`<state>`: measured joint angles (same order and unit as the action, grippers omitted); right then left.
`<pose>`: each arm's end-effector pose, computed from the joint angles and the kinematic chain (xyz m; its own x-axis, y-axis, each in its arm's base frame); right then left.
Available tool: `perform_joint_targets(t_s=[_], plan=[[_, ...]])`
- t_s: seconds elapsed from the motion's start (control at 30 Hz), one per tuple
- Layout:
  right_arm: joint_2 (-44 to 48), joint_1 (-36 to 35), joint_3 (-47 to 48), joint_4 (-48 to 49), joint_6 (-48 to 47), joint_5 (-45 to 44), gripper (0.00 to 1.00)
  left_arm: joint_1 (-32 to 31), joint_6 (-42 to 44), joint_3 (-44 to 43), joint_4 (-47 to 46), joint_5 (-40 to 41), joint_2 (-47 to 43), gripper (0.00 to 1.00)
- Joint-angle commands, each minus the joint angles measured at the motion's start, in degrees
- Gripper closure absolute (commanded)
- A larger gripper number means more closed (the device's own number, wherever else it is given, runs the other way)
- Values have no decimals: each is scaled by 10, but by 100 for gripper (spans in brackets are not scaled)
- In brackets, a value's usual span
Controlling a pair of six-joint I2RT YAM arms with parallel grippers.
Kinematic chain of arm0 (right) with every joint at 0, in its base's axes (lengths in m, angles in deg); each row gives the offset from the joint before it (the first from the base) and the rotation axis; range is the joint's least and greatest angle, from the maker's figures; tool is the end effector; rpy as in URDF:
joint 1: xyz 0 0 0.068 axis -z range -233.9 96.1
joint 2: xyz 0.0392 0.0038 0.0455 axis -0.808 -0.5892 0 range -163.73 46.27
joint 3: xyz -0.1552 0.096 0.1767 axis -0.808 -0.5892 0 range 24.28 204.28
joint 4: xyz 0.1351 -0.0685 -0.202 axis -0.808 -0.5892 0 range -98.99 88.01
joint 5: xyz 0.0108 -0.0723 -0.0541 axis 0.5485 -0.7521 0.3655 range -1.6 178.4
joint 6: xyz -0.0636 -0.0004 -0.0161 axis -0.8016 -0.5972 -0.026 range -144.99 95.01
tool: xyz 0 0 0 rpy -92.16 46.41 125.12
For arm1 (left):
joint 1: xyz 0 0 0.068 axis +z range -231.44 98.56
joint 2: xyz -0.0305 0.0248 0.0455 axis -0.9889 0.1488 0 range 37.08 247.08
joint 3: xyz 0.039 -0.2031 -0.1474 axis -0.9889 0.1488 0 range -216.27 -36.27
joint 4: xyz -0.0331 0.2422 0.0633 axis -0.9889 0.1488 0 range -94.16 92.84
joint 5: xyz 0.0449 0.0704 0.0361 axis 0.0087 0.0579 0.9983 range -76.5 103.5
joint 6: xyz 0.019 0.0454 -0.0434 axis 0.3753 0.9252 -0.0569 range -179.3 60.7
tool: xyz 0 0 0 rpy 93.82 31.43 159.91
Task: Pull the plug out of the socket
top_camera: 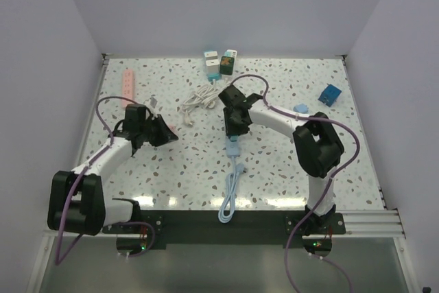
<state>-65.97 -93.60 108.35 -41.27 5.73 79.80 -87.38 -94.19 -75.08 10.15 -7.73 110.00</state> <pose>0.3100 0.2473 0.1661 -0.9110 -0.1000 -0.4002 -0.1421 0.9868 0.0771 0.2545 -0.0453 0.1734 -0.8021 -0.4527 -0.3894 -0.1505 0.7843 -0.6018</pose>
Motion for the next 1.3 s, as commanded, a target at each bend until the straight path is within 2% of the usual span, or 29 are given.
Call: perform_joint_targets(t_s=[0.0,0.1,0.37,0.73,0.97,1.1,1.27], plan=[[32,22,-22,44,33,53,100,-35,-23,21,-122,-61,9,81],[63,38,-29,64,55,109,100,-78,-30,17,-175,-79,38,69],[81,74,-26,90,114,192,100,-161,-48,-3,-303,-99,104,51],[92,85,-69,149,152,264,100,-235,-19,-21,-387,-116,177,42],[117,85,-84,168,152,278,100,-251,5,-34,-357,-61,203,39],[122,85,-88,169,151,279,100,-259,10,-41,-324,14,188,38],[128,84,-97,185,155,294,100,-272,-4,-54,-328,9,207,35]])
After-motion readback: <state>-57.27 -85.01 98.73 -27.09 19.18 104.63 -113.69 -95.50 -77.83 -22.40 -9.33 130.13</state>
